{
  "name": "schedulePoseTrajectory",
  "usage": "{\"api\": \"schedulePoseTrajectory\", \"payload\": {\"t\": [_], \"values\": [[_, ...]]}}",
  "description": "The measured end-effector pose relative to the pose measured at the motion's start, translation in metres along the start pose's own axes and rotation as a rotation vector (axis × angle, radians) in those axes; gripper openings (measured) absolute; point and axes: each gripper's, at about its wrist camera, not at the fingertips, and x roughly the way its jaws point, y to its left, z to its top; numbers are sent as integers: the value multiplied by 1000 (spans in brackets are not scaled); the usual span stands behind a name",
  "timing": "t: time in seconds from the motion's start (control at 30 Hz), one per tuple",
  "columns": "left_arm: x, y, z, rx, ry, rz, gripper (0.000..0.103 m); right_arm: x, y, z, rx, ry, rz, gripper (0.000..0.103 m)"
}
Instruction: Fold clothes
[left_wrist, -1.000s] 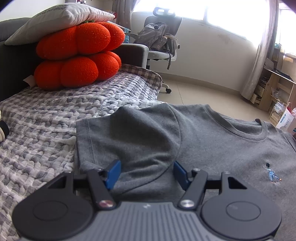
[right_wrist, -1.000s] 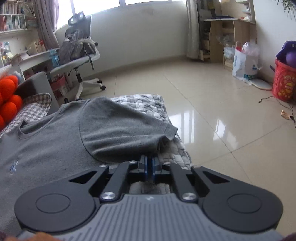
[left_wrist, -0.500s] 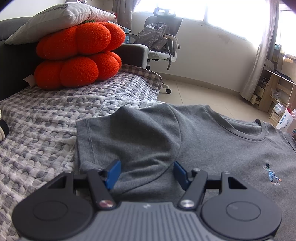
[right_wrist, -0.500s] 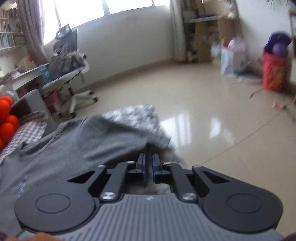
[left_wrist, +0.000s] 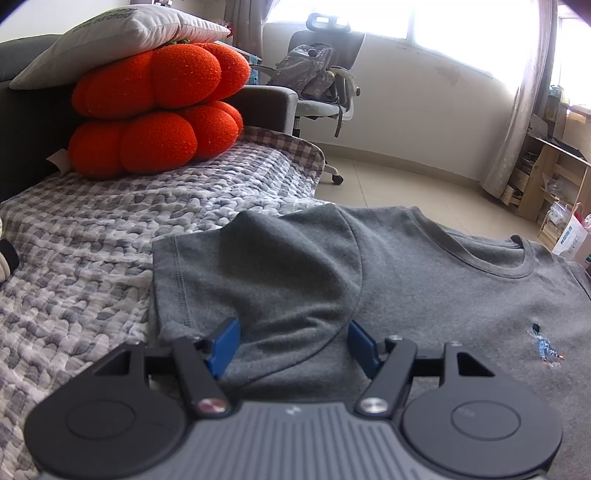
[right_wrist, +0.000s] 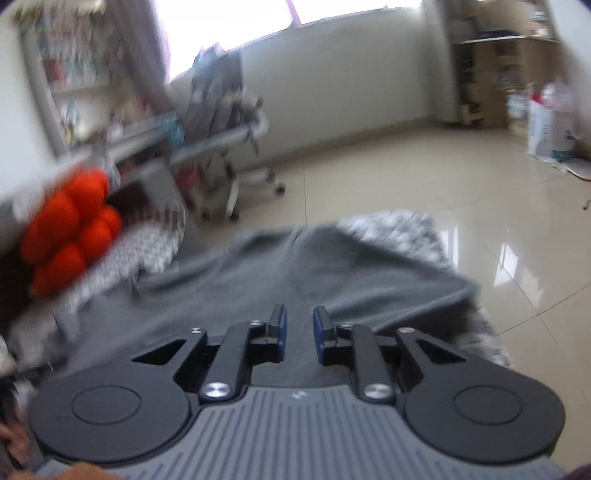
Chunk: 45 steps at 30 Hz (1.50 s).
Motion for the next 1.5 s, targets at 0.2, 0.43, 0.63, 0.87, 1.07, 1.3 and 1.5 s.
{"api": "schedulePoseTrajectory", "payload": {"t": [0.2,0.43,0.63,0.87,1.07,1.3,1.5], "values": [[0,1,0,-8,-2,8,67,8,-16,-14,-96,21,-122,22],[0,2,1,-11,-2,5,67,-17,-54,-10,-44,-43,-224,32],[0,2,0,-11,-2,4,67,-30,-20,-17,-130,-56,-106,36],[-6,5,1,-5,-8,45,67,-20,-18,-39,-139,26,-112,43],[-33,28,-2,11,-28,155,73,-41,-10,-50,-213,47,-180,47],[-66,95,-13,-74,21,168,73,-45,-21,-51,-147,59,-215,50],[-68,121,-1,-228,39,60,76,-52,43,-47,-217,61,4,51]]}}
